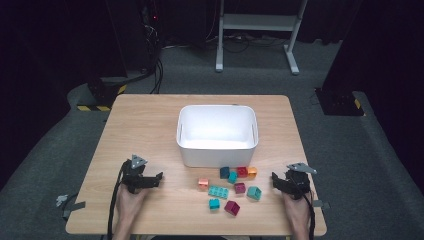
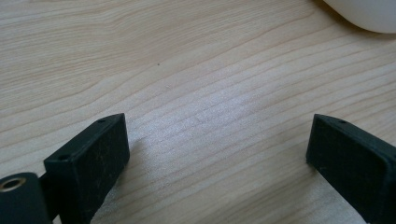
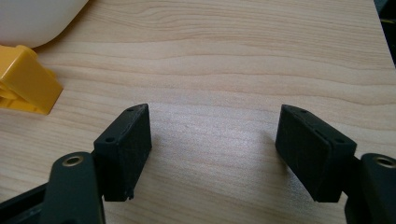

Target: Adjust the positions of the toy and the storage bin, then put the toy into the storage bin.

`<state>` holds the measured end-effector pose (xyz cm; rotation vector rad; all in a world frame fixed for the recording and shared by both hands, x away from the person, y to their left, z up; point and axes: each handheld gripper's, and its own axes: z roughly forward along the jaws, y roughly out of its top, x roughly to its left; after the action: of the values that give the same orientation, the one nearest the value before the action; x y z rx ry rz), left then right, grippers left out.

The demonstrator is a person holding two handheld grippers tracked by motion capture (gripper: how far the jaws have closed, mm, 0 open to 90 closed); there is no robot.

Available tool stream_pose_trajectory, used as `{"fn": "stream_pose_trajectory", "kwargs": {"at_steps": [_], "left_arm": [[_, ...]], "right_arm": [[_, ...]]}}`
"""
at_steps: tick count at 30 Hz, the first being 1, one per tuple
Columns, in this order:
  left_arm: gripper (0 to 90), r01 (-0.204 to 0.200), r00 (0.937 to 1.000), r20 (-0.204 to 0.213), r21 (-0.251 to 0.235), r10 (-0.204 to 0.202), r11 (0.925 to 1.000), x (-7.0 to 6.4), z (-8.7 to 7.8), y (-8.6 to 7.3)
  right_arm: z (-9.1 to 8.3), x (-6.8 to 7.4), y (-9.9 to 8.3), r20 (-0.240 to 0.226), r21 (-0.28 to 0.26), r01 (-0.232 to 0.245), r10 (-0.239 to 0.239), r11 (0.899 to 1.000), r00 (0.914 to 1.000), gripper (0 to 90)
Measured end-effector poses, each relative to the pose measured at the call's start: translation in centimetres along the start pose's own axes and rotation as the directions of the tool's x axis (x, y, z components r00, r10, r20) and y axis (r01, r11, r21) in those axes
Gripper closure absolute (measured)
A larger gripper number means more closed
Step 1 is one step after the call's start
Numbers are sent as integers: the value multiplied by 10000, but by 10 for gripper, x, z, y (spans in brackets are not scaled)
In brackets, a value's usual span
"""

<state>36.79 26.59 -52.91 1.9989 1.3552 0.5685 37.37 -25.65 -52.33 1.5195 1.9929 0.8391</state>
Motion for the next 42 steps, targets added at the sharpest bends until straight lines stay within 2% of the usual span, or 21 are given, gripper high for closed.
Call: {"fn": "stream_pose_trajectory", "kwargs": {"at_steps": [27, 34, 42], "left_arm": [[87, 89, 9999, -76, -91, -90, 9999, 0, -1, -1], [90, 66, 9999, -88, -98, -67, 9999, 1, -1, -1], [103, 102, 9999, -95, -131, -103, 9999, 1, -2, -1]], "right_arm": [[0, 1, 0, 36, 3, -36, 36, 10000, 10000, 264], [0, 2, 0, 11, 38, -27, 27, 10000, 10000, 239], [-1, 6, -1, -325, 8, 142, -141, 9999, 9994, 248]]}}
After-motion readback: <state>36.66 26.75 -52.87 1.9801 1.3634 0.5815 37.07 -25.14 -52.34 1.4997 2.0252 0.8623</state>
